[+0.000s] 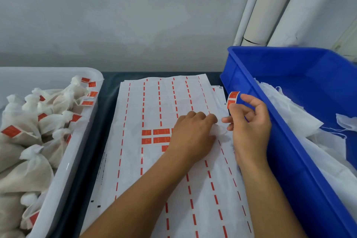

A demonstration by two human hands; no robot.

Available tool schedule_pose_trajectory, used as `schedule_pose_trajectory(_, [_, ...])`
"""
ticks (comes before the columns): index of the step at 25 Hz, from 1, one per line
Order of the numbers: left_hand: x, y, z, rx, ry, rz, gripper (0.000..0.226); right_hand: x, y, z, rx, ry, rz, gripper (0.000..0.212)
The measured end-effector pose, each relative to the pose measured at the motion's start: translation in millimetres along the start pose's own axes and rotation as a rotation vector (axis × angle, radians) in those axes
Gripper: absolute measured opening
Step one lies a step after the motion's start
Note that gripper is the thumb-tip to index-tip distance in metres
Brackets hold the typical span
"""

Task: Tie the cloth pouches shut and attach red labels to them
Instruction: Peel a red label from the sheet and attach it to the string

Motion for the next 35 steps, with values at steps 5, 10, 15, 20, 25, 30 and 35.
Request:
schedule_pose_trajectory(5, [24, 11, 26, 0.443, 0.167, -0.016, 0.015, -2, 3, -5, 0.009, -0.187, 0.031, 0.009])
schedule_pose_trajectory(10, [59, 36, 47, 0.741, 0.323, -0.03, 0.035, 14, -4, -5, -0.074, -0.325, 0.468, 0.016])
schedule_pose_trajectory(15, [85, 41, 63, 0.636, 0.388, -0.191, 0.028, 33, -12, 7, 0.094, -0.215, 0.862, 0.014])
schedule_pose_trajectory(20, [94, 39, 65, 0.354, 0.344, -0.283, 0.013, 53, -25, 11, 0.15, -0.158, 0.893, 0.012])
schedule_pose_trajectory(25, [97, 39, 67, 0.299, 0.245, -0.334, 0.008, 53, -26, 13, 0.171, -0.101, 0.818, 0.014])
schedule_pose_trajectory(30, [100, 37, 66, 0.293, 0.174, -0.346, 0.014, 48, -21, 15, 0.065, -0.215, 0.841, 0.017])
schedule_pose_trajectory(35, [100, 37, 66, 0.233, 0.119, -0.34, 0.014, 49, -21, 18, 0.123, -0.158, 0.821, 0.011])
Point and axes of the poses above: each hand's wrist, its own x-axis away from the middle knuckle, its own y-axis out of the back of the hand, z = x × y, the point moved 1 cm from there along -x, towards the middle knuckle, and after that the axes turned 5 degrees about -x, right-handed, at the moved point
